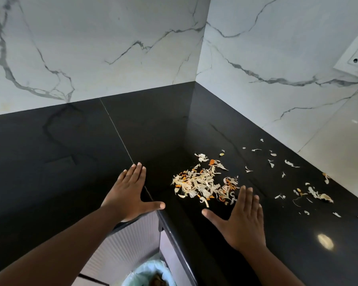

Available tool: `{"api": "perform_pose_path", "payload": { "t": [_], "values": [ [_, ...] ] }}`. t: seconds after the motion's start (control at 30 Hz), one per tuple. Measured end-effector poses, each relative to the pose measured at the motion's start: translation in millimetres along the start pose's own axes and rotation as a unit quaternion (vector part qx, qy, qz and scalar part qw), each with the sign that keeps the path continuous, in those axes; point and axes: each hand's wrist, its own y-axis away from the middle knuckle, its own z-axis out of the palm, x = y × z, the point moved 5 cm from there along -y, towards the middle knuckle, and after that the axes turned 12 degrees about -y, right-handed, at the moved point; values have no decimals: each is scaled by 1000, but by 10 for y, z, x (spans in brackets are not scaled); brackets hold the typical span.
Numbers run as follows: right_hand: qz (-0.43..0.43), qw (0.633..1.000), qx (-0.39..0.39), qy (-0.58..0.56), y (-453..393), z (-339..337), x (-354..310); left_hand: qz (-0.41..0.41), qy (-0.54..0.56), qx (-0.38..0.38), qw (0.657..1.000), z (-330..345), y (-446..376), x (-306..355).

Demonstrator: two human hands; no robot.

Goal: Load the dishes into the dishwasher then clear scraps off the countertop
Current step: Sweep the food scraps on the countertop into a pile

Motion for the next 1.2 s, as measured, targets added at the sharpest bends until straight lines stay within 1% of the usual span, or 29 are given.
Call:
{"api": "perform_pose_path", "payload": {
  "t": [0.07, 0.17, 0.27, 0.33, 0.37, 0.4, 0.43, 0.5, 0.57, 0.63, 0.7, 0.83, 0.9, 0.97, 1.2],
  "values": [
    [36, 999, 26, -7, -147, 48, -135, 4, 0, 1, 1000, 10, -10, -3],
    [39, 998, 37, -15, -357, 132, -333, 10, 9, -1, 1000, 11, -6, -10],
    [13, 998, 46, -45, -385, 114, -392, 18, 10, -2, 1000, -6, 10, -11],
    [-11, 994, 94, -62, -298, 74, -423, 20, 13, 9, 1000, -26, 15, -22],
    [-33, 991, 122, -53, -251, 64, -483, 22, 16, 13, 1000, -34, 18, -28],
    [-60, 989, 134, -35, -207, 82, -582, 24, 17, 14, 999, -31, 12, -25],
    [-94, 988, 122, -14, -157, 157, -734, 27, 17, 16, 999, -29, 5, -25],
    [-171, 983, 59, 39, -63, 421, -1123, 32, 15, 25, 999, -21, -13, -24],
    [-235, 967, 0, 97, -53, 675, -1498, 36, 14, 37, 999, -18, -23, -27],
    [-257, 952, -28, 162, -136, 831, -1698, 41, 13, 46, 998, -14, -11, -39],
    [-267, 944, -42, 191, -264, 873, -1721, 46, 23, 54, 997, -15, -7, -57],
    [-270, 940, -30, 208, -342, 847, -1727, 54, 35, 64, 996, -13, -26, -63],
    [-245, 942, -48, 226, -359, 864, -1722, 51, 38, 67, 996, -3, -38, -62],
    [-222, 945, -46, 235, -415, 853, -1699, 52, 37, 67, 996, 9, -39, -59],
    [-144, 953, 3, 266, -682, 642, -1463, 48, 30, 64, 996, 41, -57, -63]
  ]
}}
